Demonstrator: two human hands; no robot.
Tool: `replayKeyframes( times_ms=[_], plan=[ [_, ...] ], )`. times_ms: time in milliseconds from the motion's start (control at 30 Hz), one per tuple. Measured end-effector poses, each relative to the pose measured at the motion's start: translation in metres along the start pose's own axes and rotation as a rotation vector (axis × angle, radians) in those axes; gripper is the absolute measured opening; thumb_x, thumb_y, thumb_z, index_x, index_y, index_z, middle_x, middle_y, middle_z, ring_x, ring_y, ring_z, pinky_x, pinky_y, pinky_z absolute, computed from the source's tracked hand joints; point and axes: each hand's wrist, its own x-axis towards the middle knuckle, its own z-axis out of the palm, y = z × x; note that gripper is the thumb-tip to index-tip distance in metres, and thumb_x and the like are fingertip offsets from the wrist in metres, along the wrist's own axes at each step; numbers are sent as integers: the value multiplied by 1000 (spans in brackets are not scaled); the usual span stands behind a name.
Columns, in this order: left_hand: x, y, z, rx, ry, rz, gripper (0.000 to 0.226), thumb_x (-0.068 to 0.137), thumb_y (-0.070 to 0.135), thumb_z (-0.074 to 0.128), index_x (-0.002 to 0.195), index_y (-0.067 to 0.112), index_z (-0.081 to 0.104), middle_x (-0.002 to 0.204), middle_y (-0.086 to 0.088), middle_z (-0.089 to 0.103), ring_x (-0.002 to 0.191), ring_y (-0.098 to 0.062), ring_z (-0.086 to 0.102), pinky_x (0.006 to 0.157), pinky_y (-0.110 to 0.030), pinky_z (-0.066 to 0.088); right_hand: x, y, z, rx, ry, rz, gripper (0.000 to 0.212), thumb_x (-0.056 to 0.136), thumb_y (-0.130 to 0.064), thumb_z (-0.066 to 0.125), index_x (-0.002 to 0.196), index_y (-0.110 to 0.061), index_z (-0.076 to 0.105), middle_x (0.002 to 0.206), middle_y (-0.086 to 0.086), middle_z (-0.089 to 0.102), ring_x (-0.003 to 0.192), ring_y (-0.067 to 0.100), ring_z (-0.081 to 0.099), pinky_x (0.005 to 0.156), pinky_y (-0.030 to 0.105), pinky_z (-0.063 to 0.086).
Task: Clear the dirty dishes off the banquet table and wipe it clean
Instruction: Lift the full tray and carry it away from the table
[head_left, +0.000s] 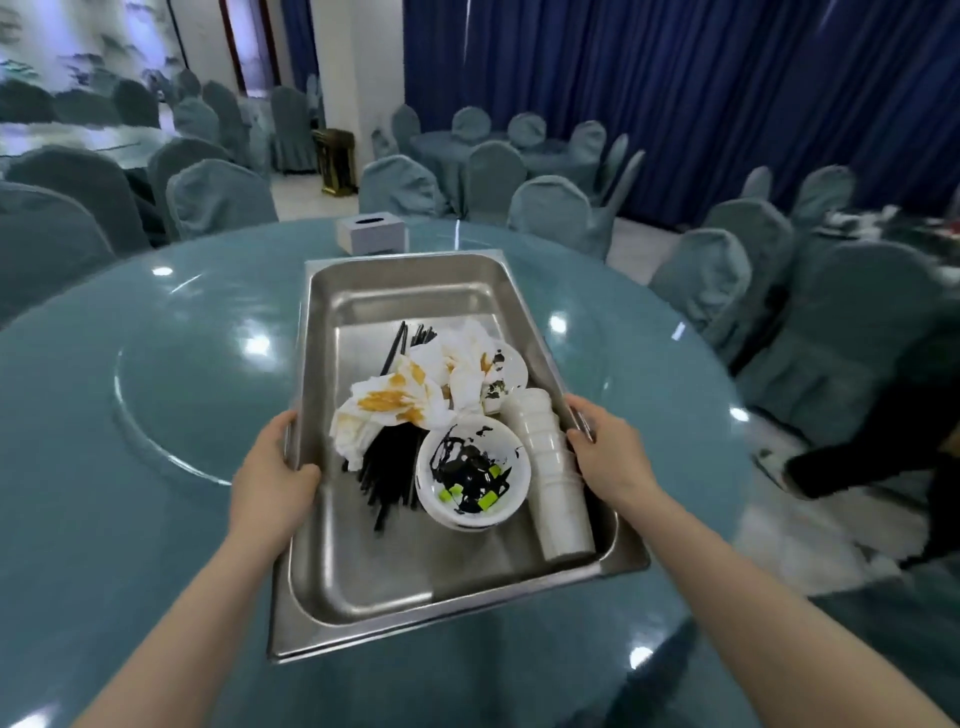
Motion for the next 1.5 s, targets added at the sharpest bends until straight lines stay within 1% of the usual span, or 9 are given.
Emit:
replayKeyframes(
  times_ms=[233, 533, 667, 800, 933, 1067, 1200, 1333, 1500],
  plan=[
    [-94, 79, 34, -52, -221, 133, 66, 75, 0, 57, 137, 22, 46, 102, -11, 64, 83, -29, 59, 74, -36, 43, -135, 53, -115, -59, 196, 181, 47, 91, -11, 52, 135, -26, 52, 134, -2, 57, 123, 19, 52, 103, 31, 39],
    [-194, 171, 100, -185, -435, 302, 67, 75, -1, 55, 137, 20, 46, 85, -9, 67, 74, -25, 58, 70, -33, 42, -268, 118, -231, -47, 432, 367, 47, 90, -15, 55, 130, -38, 53, 118, -18, 61, 99, 0, 57, 77, 6, 41],
    [-233, 209, 137, -219, -554, 369, 69, 74, 0, 54, 139, 22, 44, 104, -10, 69, 89, -28, 62, 84, -36, 48, -319, 151, -270, -47, 536, 476, 47, 89, -17, 54, 130, -40, 53, 111, -10, 68, 96, 11, 63, 79, 22, 41],
    [-286, 259, 175, -217, -653, 468, 72, 74, -1, 52, 140, 24, 42, 113, -13, 66, 84, -24, 58, 74, -30, 44, -375, 185, -315, -70, 636, 582, 44, 90, -19, 54, 129, -39, 54, 91, -6, 67, 83, 12, 61, 73, 24, 43],
    [-349, 309, 214, -244, -756, 530, 71, 76, -1, 50, 142, 21, 41, 127, -9, 61, 112, -30, 57, 95, -36, 45, -430, 220, -362, -45, 709, 663, 44, 90, -19, 53, 129, -39, 54, 105, -6, 70, 91, 15, 65, 89, 36, 50],
    [-413, 357, 256, -310, -807, 603, 70, 77, -1, 50, 141, 27, 41, 127, 4, 60, 100, -22, 61, 81, -30, 45, -471, 265, -417, -23, 814, 663, 41, 90, -17, 54, 127, -34, 56, 87, -4, 72, 72, 10, 65, 71, 30, 50],
    [-468, 406, 309, -333, -869, 621, 71, 77, 0, 51, 141, 29, 40, 128, 7, 60, 105, -20, 61, 88, -37, 51, -496, 320, -481, 14, 856, 655, 41, 90, -15, 55, 128, -32, 57, 96, -6, 71, 69, 2, 64, 65, 23, 47],
    [-512, 441, 360, -300, -896, 622, 71, 79, 3, 51, 143, 31, 37, 125, 3, 63, 99, -28, 64, 73, -33, 49, -511, 374, -527, 9, 868, 684, 40, 89, -16, 56, 123, -36, 59, 66, -12, 68, 57, 0, 61, 56, 19, 42],
    [-547, 474, 423, -231, -923, 629, 70, 78, 0, 54, 142, 25, 40, 130, -2, 59, 106, -29, 61, 88, -38, 49, -519, 436, -559, 39, 862, 738, 41, 90, -15, 56, 128, -31, 57, 95, -13, 70, 70, 4, 65, 63, 19, 46]
  ],
)
